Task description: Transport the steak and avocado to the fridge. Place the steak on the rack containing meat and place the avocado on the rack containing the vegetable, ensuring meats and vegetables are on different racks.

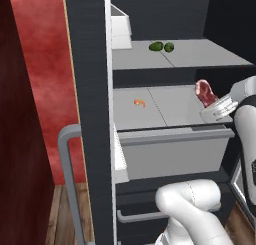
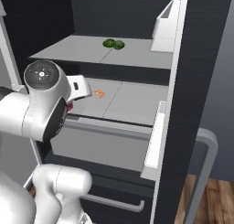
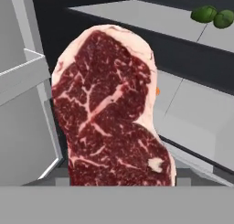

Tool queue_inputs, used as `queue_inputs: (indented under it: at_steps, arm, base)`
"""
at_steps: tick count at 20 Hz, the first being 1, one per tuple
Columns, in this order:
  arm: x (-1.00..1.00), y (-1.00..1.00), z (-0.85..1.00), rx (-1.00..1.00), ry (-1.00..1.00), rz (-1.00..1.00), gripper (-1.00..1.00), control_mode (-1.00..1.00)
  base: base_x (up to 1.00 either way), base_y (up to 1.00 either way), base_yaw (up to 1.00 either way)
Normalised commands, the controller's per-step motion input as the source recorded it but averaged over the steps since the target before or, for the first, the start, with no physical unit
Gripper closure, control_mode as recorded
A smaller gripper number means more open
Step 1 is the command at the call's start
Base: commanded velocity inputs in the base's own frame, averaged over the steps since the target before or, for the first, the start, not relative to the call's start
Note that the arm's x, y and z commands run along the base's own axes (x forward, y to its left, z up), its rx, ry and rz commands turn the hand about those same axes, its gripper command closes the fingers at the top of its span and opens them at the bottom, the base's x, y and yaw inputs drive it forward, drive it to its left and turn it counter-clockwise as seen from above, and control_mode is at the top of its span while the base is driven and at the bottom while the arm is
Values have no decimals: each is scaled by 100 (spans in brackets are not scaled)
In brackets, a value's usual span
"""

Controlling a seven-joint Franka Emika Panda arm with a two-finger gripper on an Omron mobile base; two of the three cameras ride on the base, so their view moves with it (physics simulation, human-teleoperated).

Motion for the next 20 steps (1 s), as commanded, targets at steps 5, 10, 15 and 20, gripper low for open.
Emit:
queue_inputs:
  at_steps: [5,10,15,20]
  arm:
    - [74,0,-29,0,3,0,100,-100]
    - [67,0,-36,0,11,0,100,-100]
    - [63,0,-41,0,15,0,100,-100]
    - [56,0,-35,0,10,0,100,-100]
  base:
    - [0,0,0]
    - [0,0,0]
    - [0,0,0]
    - [0,0,0]
